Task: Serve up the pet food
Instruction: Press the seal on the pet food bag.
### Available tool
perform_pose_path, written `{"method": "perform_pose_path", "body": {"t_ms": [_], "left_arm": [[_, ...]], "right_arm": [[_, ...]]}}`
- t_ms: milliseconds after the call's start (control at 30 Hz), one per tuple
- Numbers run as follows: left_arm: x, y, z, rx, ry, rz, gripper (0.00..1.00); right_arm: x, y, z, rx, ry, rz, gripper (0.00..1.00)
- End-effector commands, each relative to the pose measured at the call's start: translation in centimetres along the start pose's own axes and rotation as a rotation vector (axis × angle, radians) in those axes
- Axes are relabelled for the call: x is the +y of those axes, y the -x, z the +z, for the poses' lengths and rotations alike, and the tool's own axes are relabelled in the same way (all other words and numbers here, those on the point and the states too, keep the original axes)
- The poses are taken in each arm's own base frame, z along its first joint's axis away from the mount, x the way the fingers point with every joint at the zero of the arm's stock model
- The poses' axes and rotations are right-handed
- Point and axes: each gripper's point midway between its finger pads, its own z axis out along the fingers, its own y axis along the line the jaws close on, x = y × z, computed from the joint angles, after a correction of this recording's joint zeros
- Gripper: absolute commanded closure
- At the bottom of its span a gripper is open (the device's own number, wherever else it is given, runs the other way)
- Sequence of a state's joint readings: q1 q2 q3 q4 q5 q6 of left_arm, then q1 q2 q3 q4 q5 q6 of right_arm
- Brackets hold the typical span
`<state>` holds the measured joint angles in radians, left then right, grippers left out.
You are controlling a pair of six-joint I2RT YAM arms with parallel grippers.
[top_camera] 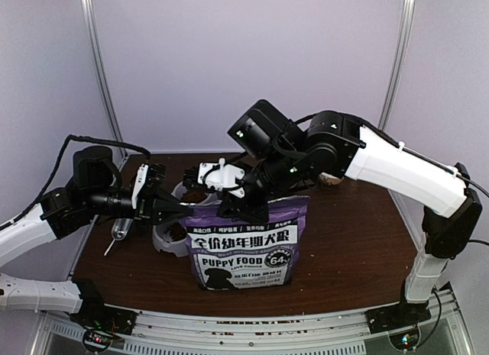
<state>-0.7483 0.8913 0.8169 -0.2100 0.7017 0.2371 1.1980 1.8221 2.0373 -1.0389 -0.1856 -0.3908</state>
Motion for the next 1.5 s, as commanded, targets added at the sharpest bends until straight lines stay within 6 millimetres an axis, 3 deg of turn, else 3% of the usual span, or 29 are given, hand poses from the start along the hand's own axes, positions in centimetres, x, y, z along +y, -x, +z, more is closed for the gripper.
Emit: {"method": "perform_pose_path", "body": {"t_ms": [0, 233, 367, 467, 533, 633, 900, 1000, 1100, 1133, 1200, 1467], "left_arm": [[-0.4, 2.3, -0.6, -0.078, -0.006, 0.074, 1.0], [-0.5, 2.4, -0.6, -0.081, -0.008, 0.077, 1.0], [-0.4, 2.4, -0.6, -0.08, -0.006, 0.077, 1.0], [-0.5, 2.4, -0.7, -0.082, -0.008, 0.076, 1.0], [-0.5, 2.3, -0.7, -0.08, -0.008, 0.075, 1.0], [-0.5, 2.4, -0.7, -0.082, -0.005, 0.08, 1.0], [-0.6, 2.4, -0.8, -0.085, -0.01, 0.082, 1.0], [-0.6, 2.4, -0.7, -0.084, -0.012, 0.079, 1.0], [-0.6, 2.4, -0.8, -0.086, -0.01, 0.081, 1.0], [-0.6, 2.4, -0.8, -0.085, -0.01, 0.079, 1.0], [-0.6, 2.4, -0.8, -0.084, -0.011, 0.08, 1.0], [-0.7, 2.3, -0.7, -0.085, -0.02, 0.078, 1.0]], "right_arm": [[-0.3, 0.2, -1.0, -0.021, -0.004, 0.004, 1.0], [-0.8, -0.1, -2.1, -0.062, -0.048, 0.036, 1.0], [-0.9, -0.6, -2.3, -0.044, -0.049, 0.05, 0.78], [-0.8, -0.9, -2.3, -0.031, -0.044, 0.055, 0.74], [-0.8, -1.1, -2.4, -0.024, -0.039, 0.06, 0.79], [-0.9, -1.4, -2.7, -0.025, -0.041, 0.067, 1.0], [-1.2, -1.6, -3.5, -0.045, -0.052, 0.079, 0.99], [-1.2, -2.1, -3.6, -0.025, -0.048, 0.086, 0.82], [-1.2, -2.7, -3.7, -0.004, -0.041, 0.095, 0.76], [-1.2, -3.0, -3.7, 0.002, -0.039, 0.101, 0.79], [-1.3, -3.3, -3.8, 0.006, -0.032, 0.111, 0.99], [-1.4, -3.6, -4.5, -0.012, -0.042, 0.122, 1.0]]}}
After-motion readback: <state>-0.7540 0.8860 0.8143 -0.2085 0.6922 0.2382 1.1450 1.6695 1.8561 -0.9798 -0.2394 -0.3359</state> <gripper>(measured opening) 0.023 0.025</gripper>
